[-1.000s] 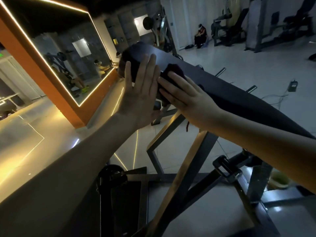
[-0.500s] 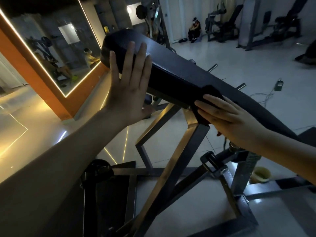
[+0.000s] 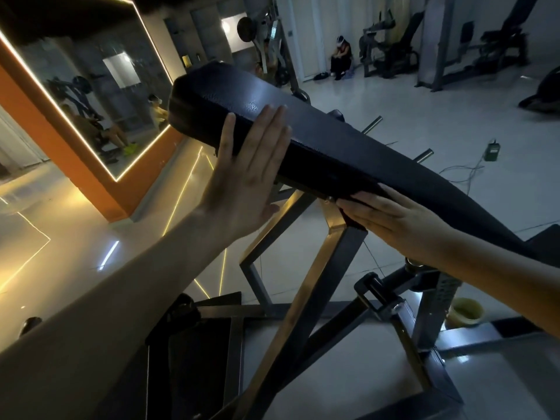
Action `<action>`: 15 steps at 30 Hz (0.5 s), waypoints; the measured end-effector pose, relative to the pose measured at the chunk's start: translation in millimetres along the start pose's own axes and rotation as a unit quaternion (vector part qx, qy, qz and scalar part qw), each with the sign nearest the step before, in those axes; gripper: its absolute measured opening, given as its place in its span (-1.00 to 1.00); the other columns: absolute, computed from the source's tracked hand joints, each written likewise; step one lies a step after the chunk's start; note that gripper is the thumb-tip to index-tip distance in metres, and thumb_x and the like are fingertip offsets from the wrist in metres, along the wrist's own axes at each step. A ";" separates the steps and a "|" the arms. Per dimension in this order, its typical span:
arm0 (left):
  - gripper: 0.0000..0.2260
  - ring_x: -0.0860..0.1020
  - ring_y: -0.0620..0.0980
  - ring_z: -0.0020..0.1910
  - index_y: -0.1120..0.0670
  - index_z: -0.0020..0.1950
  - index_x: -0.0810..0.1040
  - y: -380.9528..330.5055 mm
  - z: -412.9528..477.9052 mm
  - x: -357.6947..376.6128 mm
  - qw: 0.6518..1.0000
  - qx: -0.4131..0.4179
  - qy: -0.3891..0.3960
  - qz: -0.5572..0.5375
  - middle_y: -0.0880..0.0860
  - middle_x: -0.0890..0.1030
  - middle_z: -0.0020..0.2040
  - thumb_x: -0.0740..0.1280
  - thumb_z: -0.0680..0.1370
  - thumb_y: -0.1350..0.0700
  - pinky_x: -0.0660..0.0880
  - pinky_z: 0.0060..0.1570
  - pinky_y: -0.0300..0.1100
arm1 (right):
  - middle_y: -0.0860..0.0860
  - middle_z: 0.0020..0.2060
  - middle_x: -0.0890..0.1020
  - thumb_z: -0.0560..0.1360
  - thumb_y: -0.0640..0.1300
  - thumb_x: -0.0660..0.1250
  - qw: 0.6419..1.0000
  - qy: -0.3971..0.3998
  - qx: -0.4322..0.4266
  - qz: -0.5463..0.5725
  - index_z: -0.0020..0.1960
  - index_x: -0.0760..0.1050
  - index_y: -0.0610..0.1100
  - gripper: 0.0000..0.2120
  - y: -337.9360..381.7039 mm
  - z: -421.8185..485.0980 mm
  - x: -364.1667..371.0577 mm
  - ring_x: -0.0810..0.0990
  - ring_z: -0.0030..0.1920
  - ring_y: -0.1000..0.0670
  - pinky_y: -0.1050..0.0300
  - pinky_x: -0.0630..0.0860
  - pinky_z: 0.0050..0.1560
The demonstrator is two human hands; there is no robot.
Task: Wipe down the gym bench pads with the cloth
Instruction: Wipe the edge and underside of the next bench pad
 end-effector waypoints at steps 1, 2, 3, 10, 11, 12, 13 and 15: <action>0.00 -0.11 0.27 0.58 0.34 0.49 -0.38 -0.1 0.1 0.2 1.000 -0.003 0.002 0.001 0.31 -0.17 0.58 0.03 0.48 -0.38 -0.13 0.42 0.32 | -0.09 0.53 0.18 0.59 -0.37 -0.04 1.000 0.020 -0.001 -0.004 0.43 0.34 -0.23 -0.55 -1.2 -10.8 1.5 0.14 0.52 -0.13 -0.11 0.02 0.53; 0.03 -0.12 0.27 0.58 0.33 0.49 -0.37 0.0 0.3 0.1 1.000 -0.008 0.004 0.000 0.31 -0.18 0.58 0.06 0.47 -0.40 -0.14 0.42 0.33 | -0.09 0.52 0.18 0.53 -0.38 0.03 0.999 0.032 -0.002 -0.008 0.41 0.38 -0.24 -0.52 -1.2 -18.1 4.0 0.14 0.52 -0.13 -0.11 0.01 0.52; 0.06 -0.13 0.27 0.58 0.33 0.49 -0.37 -0.6 0.2 0.9 1.000 -0.012 0.008 -0.002 0.31 -0.20 0.57 0.09 0.46 -0.43 -0.15 0.42 0.33 | -0.08 0.52 0.17 0.46 -0.40 0.13 0.999 0.036 0.005 -0.012 0.42 0.38 -0.23 -0.48 -3.1 -20.1 1.8 0.12 0.53 -0.13 -0.10 0.01 0.52; 0.00 -0.09 0.27 0.58 0.30 0.52 -0.34 -6.7 1.5 -3.6 1.000 -0.013 -0.011 0.015 0.29 -0.17 0.59 0.00 0.47 -0.41 -0.13 0.42 0.32 | -0.08 0.49 0.29 0.63 -0.34 0.11 0.990 -0.120 -0.048 0.061 0.49 0.23 -0.16 -0.56 -0.1 54.4 -72.9 0.21 0.51 -0.14 -0.17 0.20 0.49; -0.01 -0.09 0.26 0.58 0.30 0.52 -0.34 -7.0 0.8 -3.5 1.000 -0.014 -0.015 0.013 0.28 -0.16 0.59 0.01 0.47 -0.40 -0.13 0.43 0.31 | -0.08 0.48 0.31 0.61 -0.34 0.12 0.990 -0.130 -0.028 0.047 0.48 0.26 -0.15 -0.56 -3.3 66.4 -74.3 0.24 0.49 -0.14 -0.19 0.25 0.46; -0.02 -0.09 0.26 0.58 0.30 0.52 -0.34 -7.2 0.1 -2.4 1.000 -0.014 -0.015 0.008 0.28 -0.15 0.59 0.03 0.48 -0.38 -0.13 0.43 0.32 | -0.08 0.48 0.32 0.60 -0.33 0.13 0.992 -0.125 -0.002 0.030 0.48 0.26 -0.13 -0.54 -6.3 74.9 -66.3 0.25 0.49 -0.15 -0.21 0.28 0.44; -0.03 -0.08 0.26 0.58 0.30 0.52 -0.33 -7.6 -0.6 -0.4 1.000 -0.015 -0.012 0.006 0.28 -0.13 0.59 0.04 0.48 -0.37 -0.13 0.43 0.32 | -0.07 0.49 0.31 0.58 -0.33 0.11 0.994 -0.108 0.021 0.006 0.49 0.25 -0.13 -0.52 -8.3 77.7 -54.9 0.22 0.50 -0.15 -0.21 0.26 0.45; -0.07 -0.06 0.25 0.58 0.30 0.55 -0.26 -7.0 -0.2 2.1 1.000 -0.021 -0.014 0.005 0.28 -0.09 0.60 0.04 0.50 -0.33 -0.14 0.42 0.31 | -0.08 0.51 0.24 0.58 -0.33 0.09 0.997 -0.067 0.030 -0.010 0.52 0.20 -0.14 -0.49 -5.8 69.7 -31.2 0.13 0.52 -0.15 -0.18 0.13 0.51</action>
Point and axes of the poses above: each hand's wrist, its own z-axis towards the middle knuckle, its own x-axis out of the palm, y = z × x, the point moved 10 cm from there along z, towards the middle knuckle
